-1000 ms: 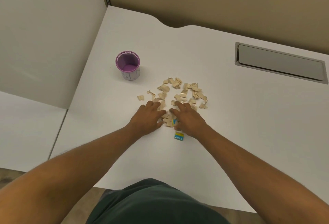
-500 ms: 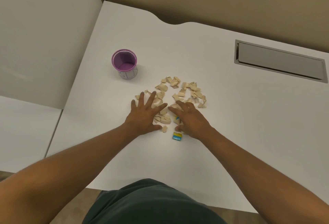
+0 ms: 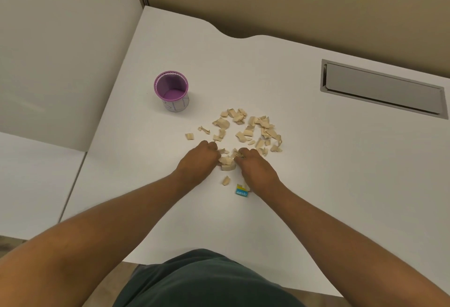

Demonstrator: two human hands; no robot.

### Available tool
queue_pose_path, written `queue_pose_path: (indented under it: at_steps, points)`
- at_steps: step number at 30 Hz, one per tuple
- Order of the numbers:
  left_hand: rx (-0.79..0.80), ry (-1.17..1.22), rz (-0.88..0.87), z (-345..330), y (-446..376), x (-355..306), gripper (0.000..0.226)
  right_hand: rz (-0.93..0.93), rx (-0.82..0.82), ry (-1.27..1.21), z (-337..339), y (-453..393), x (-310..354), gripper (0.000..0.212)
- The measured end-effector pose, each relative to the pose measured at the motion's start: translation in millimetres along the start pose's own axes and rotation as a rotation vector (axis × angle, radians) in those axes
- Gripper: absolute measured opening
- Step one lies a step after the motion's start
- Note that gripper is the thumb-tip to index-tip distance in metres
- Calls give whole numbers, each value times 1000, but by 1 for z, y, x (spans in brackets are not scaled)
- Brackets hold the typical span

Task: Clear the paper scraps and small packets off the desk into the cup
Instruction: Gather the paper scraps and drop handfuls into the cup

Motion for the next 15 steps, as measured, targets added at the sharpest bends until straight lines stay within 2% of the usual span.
queue_pose_path:
  at_steps: [4, 6, 9, 15]
  points:
    - [-39, 249, 152, 5, -3, 11, 20, -40, -21, -141, -1, -7, -5, 26]
    - [-101, 358, 223, 19, 0, 15, 19, -104, -39, -283, 1, -7, -11, 34]
    - [-281, 532, 289, 58, 4, 22, 23, -217, -63, -486, 5, -5, -19, 42]
    - [-660, 677, 443, 154, -6, 68, 17, -254, -57, -533, 1, -4, -22, 43]
Point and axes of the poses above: each hand's wrist, its own y-axis away from the middle knuckle, its own z-axis out of the back of the hand, x = y × z, the point moved 4 cm from there along -y, towards the middle knuckle, and after that the axes turned 3 degrees about y, right-handed, at the moved point
